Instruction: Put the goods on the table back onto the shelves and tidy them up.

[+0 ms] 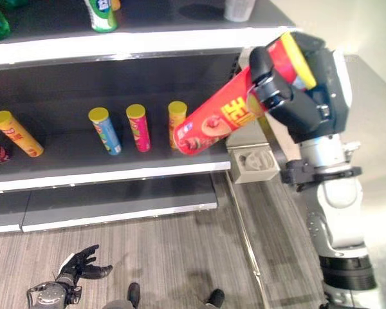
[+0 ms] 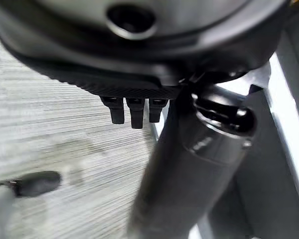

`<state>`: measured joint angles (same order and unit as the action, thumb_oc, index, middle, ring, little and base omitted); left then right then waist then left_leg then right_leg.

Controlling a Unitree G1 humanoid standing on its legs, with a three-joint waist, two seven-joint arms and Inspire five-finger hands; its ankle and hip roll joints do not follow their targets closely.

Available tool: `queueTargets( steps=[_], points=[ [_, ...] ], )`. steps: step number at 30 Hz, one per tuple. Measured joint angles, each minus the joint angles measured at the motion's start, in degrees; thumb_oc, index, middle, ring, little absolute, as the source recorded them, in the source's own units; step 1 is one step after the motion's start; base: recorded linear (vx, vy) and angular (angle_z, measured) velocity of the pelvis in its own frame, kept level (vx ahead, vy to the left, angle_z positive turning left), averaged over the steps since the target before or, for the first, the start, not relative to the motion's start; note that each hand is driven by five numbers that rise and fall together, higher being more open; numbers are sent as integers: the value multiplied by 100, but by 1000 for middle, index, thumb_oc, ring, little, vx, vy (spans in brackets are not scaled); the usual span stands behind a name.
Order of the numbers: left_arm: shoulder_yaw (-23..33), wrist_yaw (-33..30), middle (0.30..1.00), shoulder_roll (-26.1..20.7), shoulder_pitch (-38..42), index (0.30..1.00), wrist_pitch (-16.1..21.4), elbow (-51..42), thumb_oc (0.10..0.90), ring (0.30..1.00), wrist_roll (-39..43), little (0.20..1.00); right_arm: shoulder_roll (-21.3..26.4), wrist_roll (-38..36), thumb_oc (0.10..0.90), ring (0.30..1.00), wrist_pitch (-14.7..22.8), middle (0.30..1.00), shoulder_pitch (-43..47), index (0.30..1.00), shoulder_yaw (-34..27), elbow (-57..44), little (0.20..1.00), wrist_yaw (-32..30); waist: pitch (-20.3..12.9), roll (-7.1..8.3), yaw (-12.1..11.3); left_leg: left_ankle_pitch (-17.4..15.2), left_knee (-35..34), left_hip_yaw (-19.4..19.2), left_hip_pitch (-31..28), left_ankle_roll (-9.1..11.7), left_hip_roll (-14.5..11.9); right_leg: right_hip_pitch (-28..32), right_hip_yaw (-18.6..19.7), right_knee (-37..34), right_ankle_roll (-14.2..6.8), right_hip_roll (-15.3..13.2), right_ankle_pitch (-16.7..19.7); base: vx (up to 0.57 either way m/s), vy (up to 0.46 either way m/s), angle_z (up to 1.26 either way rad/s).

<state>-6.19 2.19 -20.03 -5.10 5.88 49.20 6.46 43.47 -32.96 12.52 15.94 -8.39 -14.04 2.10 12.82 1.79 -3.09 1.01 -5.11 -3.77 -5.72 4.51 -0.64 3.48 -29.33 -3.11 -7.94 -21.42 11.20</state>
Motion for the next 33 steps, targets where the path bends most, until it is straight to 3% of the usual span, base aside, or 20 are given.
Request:
queueTargets(
  steps=[5,8,9,10,11,12,14,17,18,19,20,21,24,26,27,28,30,31,32,33],
  points=[
    [88,-6,900,-144,-175,900,-6,229,800,900,-216,900,-256,272,400,300,-106,300,-25,300,154,38,300,-114,0,0,37,-44,170,-72,20,-72,112,-84,5,255,85,-177,172,-189,180,-1],
    [274,-23,900,-197,-163,900,-23,245,800,900,-210,900,-209,305,400,300,-109,300,-33,300,168,23,300,-106,1,-28,-40,-78,260,-102,73,-173,51,-268,449,588,34,-66,128,-150,104,-3],
    [316,-31,900,-225,-162,900,-23,256,800,900,-207,900,-211,306,400,300,-115,300,-33,300,180,29,300,-106,6,-38,-82,-78,263,-141,52,-175,-56,-442,716,962,-147,-14,-83,-74,-1,-10],
    [426,-56,900,-313,-169,900,-40,269,800,900,-206,900,-223,308,400,300,-117,300,-45,300,268,23,300,-102,11,-51,-112,-89,268,-156,17,-187,-392,-793,1302,1924,-143,455,-1130,-42,-133,-5],
    [433,-60,900,-364,-200,900,-66,262,800,900,-206,900,-205,322,400,300,-116,300,-48,300,315,7,300,-77,-23,6,-131,-82,265,-173,0,-174,-444,-786,1311,1982,-94,725,-1333,-28,-134,-13],
    [489,-40,900,-350,-310,900,-81,221,800,900,-196,900,-182,329,400,300,-114,300,-44,300,356,-10,300,-41,-100,133,-281,-59,307,-152,-28,-133,-436,-427,1244,1315,56,934,-1487,-41,-175,-7],
    [443,-18,900,-94,-384,900,-102,251,800,900,-190,900,-121,327,400,300,-129,300,-41,300,358,7,300,-40,-148,33,-265,40,338,-95,8,18,-639,153,1189,236,155,1331,-1019,-105,-126,10],
    [480,-18,900,335,-471,900,-119,270,800,900,-124,900,163,354,400,300,-140,300,-51,300,549,9,300,-49,-156,62,-348,169,523,-23,286,199,-840,247,1200,-222,290,1645,-778,-206,-93,39],
    [436,-20,900,413,-325,900,-118,294,800,900,-18,900,424,507,400,300,-137,300,-355,300,463,-53,300,-35,-152,55,-252,281,950,223,838,365,-836,265,837,-225,261,1677,-813,-275,55,157],
    [387,-20,900,413,-174,900,-116,190,800,900,22,900,666,738,400,300,-218,300,-455,300,474,-39,300,-1,-119,43,-250,514,1080,238,1157,372,-836,220,697,-228,460,1681,-859,-240,148,176],
    [382,-17,900,412,-121,900,-121,172,800,900,24,900,697,874,400,300,-237,300,-408,300,544,-41,300,32,-103,30,-311,706,1045,101,1304,392,-842,148,578,-230,508,1676,-847,-200,205,98],
    [433,-27,900,392,-186,900,-117,146,800,900,35,900,582,1100,400,300,-312,300,-195,300,919,-45,300,52,-38,118,-469,607,848,-198,1186,189,-943,73,629,-229,648,1587,-804,-103,220,16],
    [499,-59,900,289,-290,900,-120,161,800,900,20,900,436,1297,400,300,-314,300,-163,300,1300,-85,300,241,20,154,-378,595,725,-143,870,185,-1200,88,631,-182,634,1423,-804,-64,267,11],
    [514,-77,900,223,-273,900,-118,273,800,900,22,900,395,1501,400,300,-314,300,-163,300,1343,-82,300,251,63,127,-220,573,688,207,767,230,-1574,77,617,-182,516,1370,-736,24,387,3],
    [523,-93,900,198,-229,900,-118,293,800,900,22,900,406,1570,400,300,-314,300,-163,300,1342,-78,300,250,120,108,-172,514,623,293,704,358,-1757,81,631,-179,444,1309,-692,42,436,9],
    [506,-108,900,177,-169,900,-120,345,800,900,18,900,405,1686,400,300,-322,300,-164,300,1341,-73,300,251,147,82,-95,501,492,270,681,527,-1916,82,623,-194,304,1219,-619,51,442,9],
    [360,-107,900,244,-96,900,-124,352,800,900,13,900,455,1880,400,300,-327,300,-174,300,1255,-73,300,251,186,-104,93,490,112,112,661,564,-2003,116,592,-217,-57,932,-422,54,435,16],
    [270,-99,900,323,-82,900,-125,341,800,900,-11,900,481,1962,400,300,-330,300,-241,300,1135,-87,300,251,178,-279,129,529,3,114,648,720,-1881,168,580,-216,-283,790,-322,50,466,16],
    [244,-72,900,217,-14,900,-127,355,800,900,-53,900,146,2075,400,300,-348,300,-404,300,1034,-82,300,228,203,-5,115,547,-11,109,582,927,-1497,193,598,-215,-392,401,-228,53,488,45],
    [173,-76,900,81,145,900,-128,364,800,900,-140,900,25,2211,400,300,-428,300,-711,300,1019,-199,300,146,189,256,93,495,79,188,695,636,-890,178,588,-140,-98,-143,32,61,445,66]
  ],
)
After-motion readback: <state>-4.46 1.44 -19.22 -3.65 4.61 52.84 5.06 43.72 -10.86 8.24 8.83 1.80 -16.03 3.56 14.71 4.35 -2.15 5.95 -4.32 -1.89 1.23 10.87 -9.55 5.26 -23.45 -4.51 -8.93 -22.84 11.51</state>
